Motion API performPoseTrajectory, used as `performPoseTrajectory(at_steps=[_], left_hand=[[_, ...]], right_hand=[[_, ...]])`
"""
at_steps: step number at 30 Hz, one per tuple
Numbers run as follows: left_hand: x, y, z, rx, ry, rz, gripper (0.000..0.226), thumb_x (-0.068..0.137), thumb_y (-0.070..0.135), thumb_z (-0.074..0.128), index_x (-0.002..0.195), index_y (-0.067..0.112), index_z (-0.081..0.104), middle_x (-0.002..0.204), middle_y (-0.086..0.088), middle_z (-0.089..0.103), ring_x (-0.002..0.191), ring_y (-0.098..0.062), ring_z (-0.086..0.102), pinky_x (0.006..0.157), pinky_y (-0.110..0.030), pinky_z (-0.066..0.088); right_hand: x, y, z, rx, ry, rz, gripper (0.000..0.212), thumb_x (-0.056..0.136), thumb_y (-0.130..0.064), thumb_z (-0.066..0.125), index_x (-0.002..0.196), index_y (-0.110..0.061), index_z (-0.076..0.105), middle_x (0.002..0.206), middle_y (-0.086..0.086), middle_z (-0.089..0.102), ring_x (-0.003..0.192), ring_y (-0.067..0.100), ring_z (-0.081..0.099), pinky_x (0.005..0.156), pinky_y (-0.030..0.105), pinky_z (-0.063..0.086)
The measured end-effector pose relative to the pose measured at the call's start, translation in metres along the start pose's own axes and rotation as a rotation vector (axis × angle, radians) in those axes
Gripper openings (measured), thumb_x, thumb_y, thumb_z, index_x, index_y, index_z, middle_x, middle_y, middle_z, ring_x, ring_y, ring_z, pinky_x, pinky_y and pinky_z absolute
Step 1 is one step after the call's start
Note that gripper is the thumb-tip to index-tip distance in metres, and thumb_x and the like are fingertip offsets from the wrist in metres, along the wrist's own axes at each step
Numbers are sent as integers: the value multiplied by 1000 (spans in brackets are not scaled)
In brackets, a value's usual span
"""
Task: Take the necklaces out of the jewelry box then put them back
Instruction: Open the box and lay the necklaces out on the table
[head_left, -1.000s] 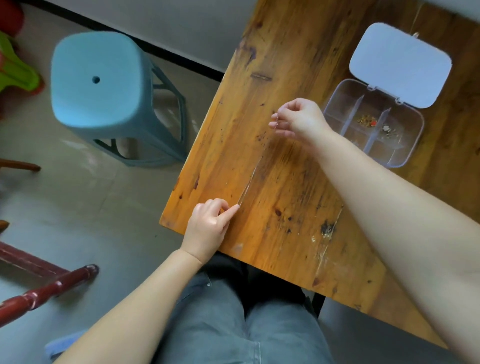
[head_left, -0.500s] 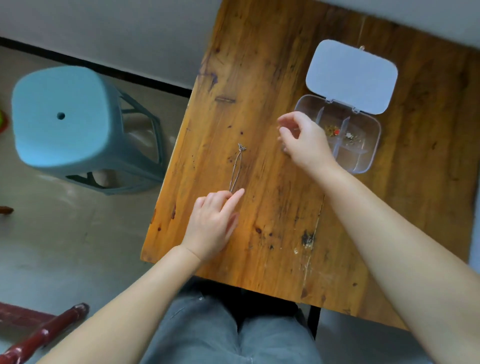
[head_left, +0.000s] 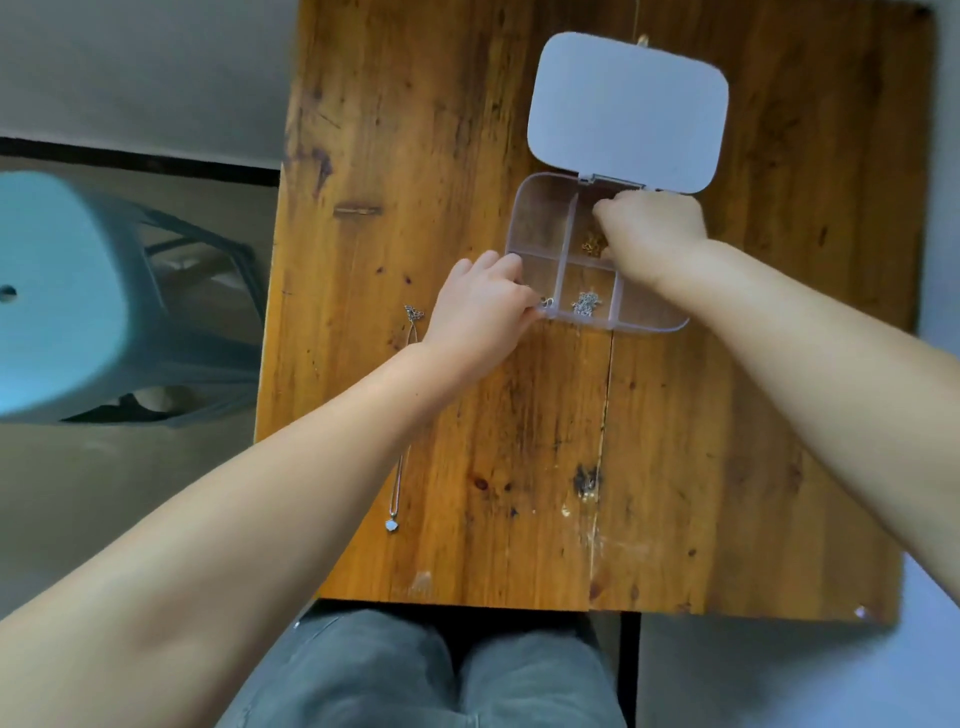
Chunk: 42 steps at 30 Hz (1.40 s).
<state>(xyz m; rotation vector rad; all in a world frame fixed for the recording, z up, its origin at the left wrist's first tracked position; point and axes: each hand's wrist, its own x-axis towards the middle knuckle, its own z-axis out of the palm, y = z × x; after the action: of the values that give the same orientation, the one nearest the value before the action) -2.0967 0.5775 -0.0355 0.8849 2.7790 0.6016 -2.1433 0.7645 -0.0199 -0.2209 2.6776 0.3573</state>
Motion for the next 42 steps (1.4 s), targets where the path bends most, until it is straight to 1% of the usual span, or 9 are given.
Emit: performPoseTrajectory(at_steps=[7, 11, 15, 19, 23, 26, 33, 38, 42], left_hand=[[0, 0, 3, -31, -5, -22, 22, 91, 24, 57, 105, 13, 70, 91, -8, 57, 92, -28, 48, 74, -34, 30], [2, 2, 4, -46, -24, -69, 24, 93, 28, 54, 107, 17, 70, 95, -6, 59, 95, -24, 47, 79, -36, 35], [1, 12, -5, 7, 28, -132, 35, 91, 35, 54, 118, 14, 58, 117, -8, 56, 109, -26, 47, 87, -38, 38], [2, 40, -36, -458, 154, -16, 49, 88, 27, 60, 131, 11, 44, 138, -7, 47, 129, -20, 40, 105, -33, 30], [-5, 55, -61, -785, -80, -45, 15, 95, 20, 51, 100, 14, 64, 99, 3, 68, 91, -2, 59, 80, -16, 44], [-26, 36, -63, -835, -114, -121, 28, 97, 24, 46, 77, 12, 63, 70, 6, 63, 53, 4, 47, 52, -8, 35], [-62, -18, -37, -1073, -268, -573, 27, 96, 26, 49, 76, 11, 57, 69, -3, 57, 66, -17, 53, 65, -29, 49], [-44, -20, -5, -489, -143, -484, 15, 92, 23, 53, 88, 13, 63, 83, 0, 59, 76, -16, 53, 67, -28, 43], [-33, -14, 3, -236, -148, -176, 13, 89, 21, 58, 92, 11, 65, 95, -7, 55, 88, -22, 52, 73, -34, 46]], right_hand=[[4, 3, -5, 119, -80, -52, 8, 88, -3, 54, 96, -3, 56, 78, 13, 55, 70, 29, 54, 54, 34, 43], [-14, 13, -15, 516, -1, 62, 19, 88, -6, 52, 102, -7, 64, 97, 9, 65, 83, 24, 62, 71, 31, 52], [-57, 20, -47, 1061, 34, 162, 15, 91, -11, 53, 99, -15, 65, 84, 5, 67, 67, 11, 68, 60, 18, 57], [-105, 12, -80, 1222, 82, -19, 12, 93, -15, 57, 101, -17, 66, 82, 2, 68, 64, 2, 66, 61, 12, 54], [-135, 10, -94, 1251, 203, -65, 16, 92, -15, 58, 107, -16, 65, 81, -3, 69, 66, 4, 67, 66, 12, 53], [-147, 10, -83, 1240, 343, 41, 12, 93, -13, 57, 100, -16, 66, 77, -5, 68, 62, 3, 65, 63, 10, 50], [-177, -39, -7, 1321, 237, 224, 18, 91, -11, 58, 86, -26, 69, 70, -3, 70, 52, 4, 60, 57, 15, 48], [-198, -122, 40, 1069, 278, 75, 16, 90, -11, 60, 102, -16, 71, 86, -6, 54, 68, -1, 51, 68, 6, 41], [-208, -160, 72, 958, 211, -19, 27, 92, -11, 59, 118, -8, 64, 95, 3, 57, 72, 13, 58, 69, 22, 54]])
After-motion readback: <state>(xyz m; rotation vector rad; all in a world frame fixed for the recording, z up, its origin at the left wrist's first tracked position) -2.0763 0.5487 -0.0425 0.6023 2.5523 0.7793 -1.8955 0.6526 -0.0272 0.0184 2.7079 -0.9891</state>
